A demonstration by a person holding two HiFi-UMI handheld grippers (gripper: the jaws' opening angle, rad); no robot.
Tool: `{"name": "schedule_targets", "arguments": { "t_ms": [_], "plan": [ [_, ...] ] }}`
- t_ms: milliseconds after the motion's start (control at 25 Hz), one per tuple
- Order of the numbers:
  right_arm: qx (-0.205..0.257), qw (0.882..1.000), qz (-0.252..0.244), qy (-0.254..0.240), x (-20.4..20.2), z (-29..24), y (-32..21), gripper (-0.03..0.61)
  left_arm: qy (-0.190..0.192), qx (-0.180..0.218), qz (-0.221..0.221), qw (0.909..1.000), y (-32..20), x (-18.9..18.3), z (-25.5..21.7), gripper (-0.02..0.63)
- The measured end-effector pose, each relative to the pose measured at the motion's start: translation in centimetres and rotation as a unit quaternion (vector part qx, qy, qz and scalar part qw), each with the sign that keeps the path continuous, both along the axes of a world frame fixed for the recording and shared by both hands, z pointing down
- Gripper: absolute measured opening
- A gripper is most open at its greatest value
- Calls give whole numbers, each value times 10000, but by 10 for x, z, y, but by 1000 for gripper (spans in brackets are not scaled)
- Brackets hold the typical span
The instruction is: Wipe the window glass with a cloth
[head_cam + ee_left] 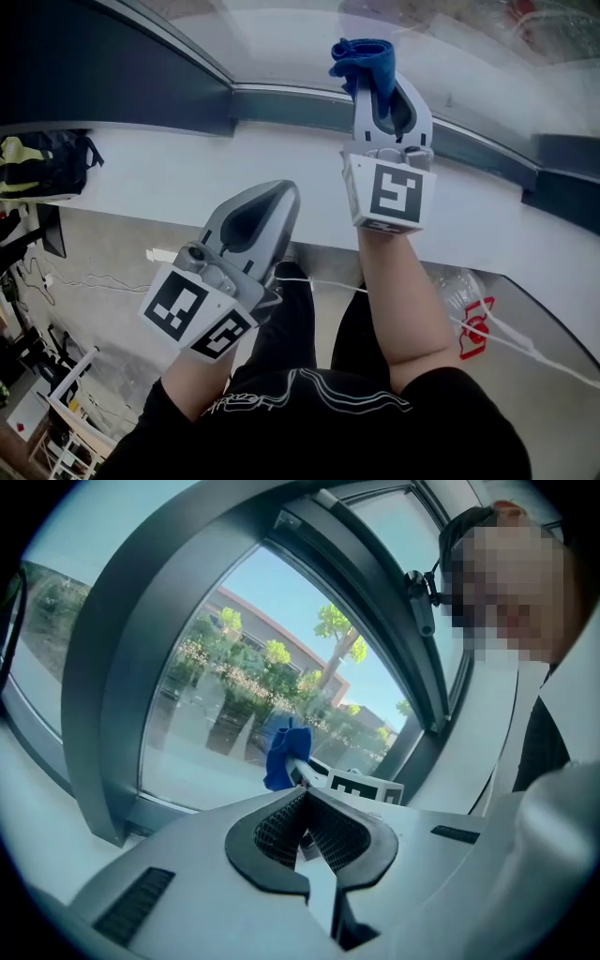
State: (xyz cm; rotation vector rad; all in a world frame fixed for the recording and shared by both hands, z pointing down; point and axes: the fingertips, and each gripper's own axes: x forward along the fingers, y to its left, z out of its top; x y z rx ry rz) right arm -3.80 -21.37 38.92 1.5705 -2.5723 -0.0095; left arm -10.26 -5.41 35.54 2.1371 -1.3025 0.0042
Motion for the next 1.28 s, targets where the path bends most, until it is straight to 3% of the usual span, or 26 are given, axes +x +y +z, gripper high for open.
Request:
{"name": "schedule_targets", "arguments": {
  "t_ms": [520,880,1280],
  "plan": [
    [-85,9986,502,106,163,9,-16,63,180,-92,552,9983,-21,142,9,6],
    [-66,9976,665,207,255,12,-23,63,206,-82,788,9966,-40,225,12,6],
    [-147,9926,1171,287,370,21,-34,63,238,-165,1247,9918,-60,320,18,6]
  ]
}}
